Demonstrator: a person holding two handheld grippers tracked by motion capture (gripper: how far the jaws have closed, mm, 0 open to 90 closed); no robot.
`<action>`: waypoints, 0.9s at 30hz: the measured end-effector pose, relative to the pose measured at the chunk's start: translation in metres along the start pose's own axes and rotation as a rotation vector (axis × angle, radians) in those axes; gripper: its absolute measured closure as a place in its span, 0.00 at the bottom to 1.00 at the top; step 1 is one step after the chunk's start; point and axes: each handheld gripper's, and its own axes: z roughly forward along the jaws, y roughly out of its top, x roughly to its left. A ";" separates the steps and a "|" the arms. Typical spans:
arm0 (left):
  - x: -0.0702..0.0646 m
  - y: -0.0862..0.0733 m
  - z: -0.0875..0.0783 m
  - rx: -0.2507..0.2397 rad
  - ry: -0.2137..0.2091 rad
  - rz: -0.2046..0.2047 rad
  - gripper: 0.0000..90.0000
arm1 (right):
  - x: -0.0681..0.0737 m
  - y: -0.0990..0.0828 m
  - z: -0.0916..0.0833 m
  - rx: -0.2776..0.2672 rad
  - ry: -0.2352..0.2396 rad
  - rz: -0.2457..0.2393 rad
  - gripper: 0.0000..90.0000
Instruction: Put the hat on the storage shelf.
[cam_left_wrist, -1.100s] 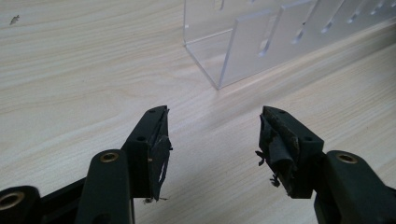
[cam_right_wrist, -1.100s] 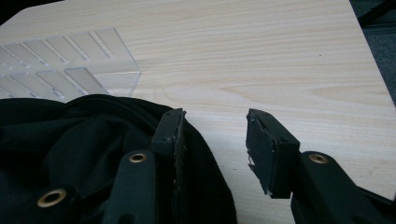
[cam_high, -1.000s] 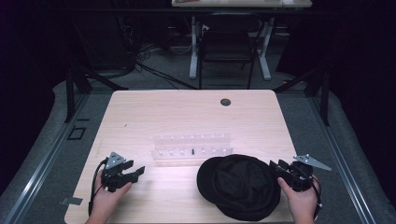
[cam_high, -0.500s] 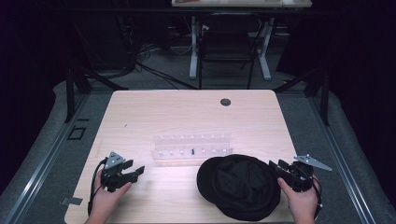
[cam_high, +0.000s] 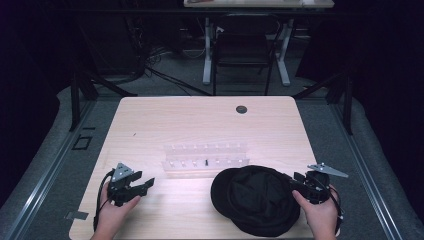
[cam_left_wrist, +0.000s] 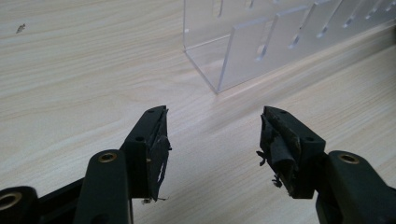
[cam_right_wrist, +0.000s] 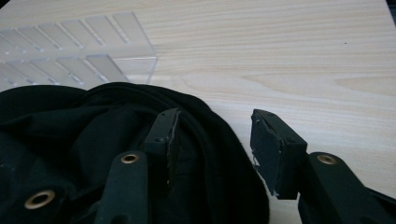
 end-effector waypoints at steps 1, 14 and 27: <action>0.000 0.000 0.000 -0.002 0.000 0.001 0.47 | 0.001 0.001 -0.001 0.006 -0.002 -0.003 0.58; -0.002 0.000 0.000 0.001 -0.011 0.010 0.47 | 0.010 0.017 -0.012 0.161 0.020 -0.004 0.61; -0.002 0.000 0.000 0.000 -0.010 0.010 0.47 | 0.006 0.023 -0.018 0.282 -0.019 0.024 0.65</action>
